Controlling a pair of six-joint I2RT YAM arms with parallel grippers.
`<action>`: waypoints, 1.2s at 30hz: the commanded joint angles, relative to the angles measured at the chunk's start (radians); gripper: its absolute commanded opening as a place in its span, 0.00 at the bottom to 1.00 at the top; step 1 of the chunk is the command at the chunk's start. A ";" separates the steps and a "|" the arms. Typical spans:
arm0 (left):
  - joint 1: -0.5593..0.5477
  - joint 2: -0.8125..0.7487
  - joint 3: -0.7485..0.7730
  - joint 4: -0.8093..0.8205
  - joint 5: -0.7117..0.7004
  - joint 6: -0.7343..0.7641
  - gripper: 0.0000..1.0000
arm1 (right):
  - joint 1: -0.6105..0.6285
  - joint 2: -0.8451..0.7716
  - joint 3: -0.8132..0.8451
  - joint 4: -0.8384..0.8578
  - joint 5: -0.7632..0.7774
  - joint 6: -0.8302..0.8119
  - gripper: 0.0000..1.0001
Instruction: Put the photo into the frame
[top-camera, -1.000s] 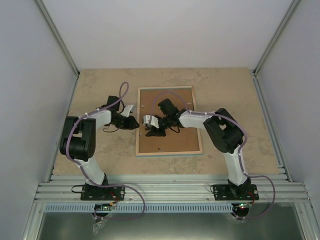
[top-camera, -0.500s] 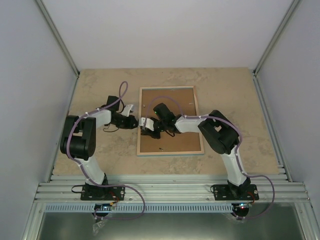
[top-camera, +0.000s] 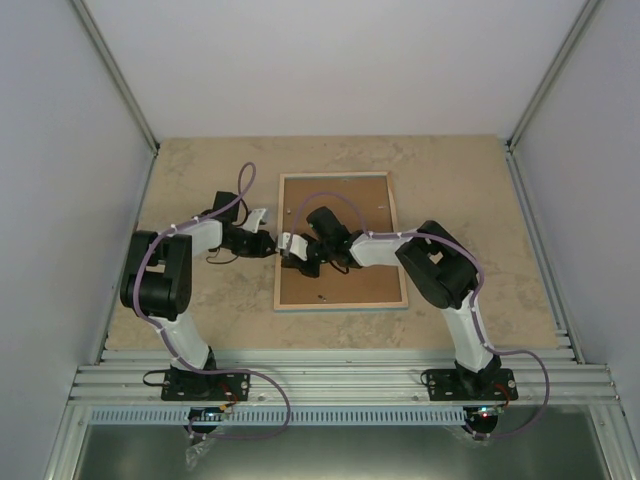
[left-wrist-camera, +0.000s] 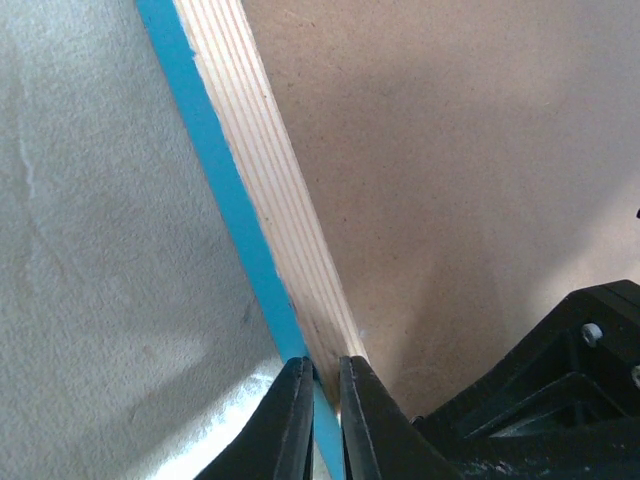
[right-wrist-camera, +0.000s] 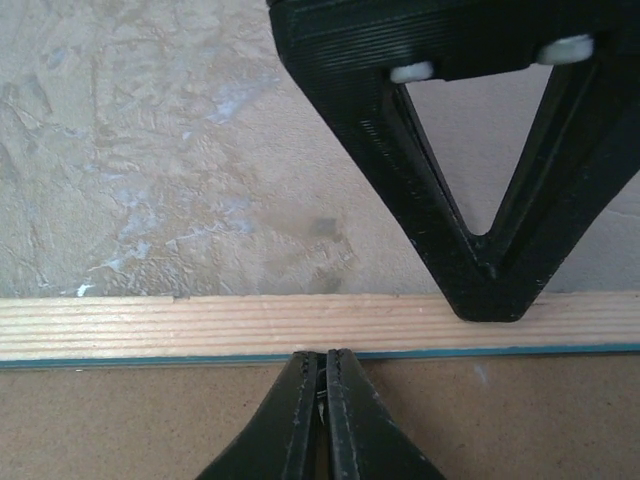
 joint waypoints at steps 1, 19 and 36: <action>-0.010 0.012 -0.030 -0.010 -0.013 -0.004 0.11 | -0.008 0.012 0.015 -0.077 0.089 0.056 0.10; -0.001 -0.048 -0.010 0.040 -0.056 -0.011 0.28 | -0.104 -0.109 0.085 -0.215 -0.126 -0.027 0.34; -0.017 0.209 0.245 0.021 -0.085 0.009 0.33 | -0.307 0.077 0.361 -0.332 -0.041 -0.030 0.32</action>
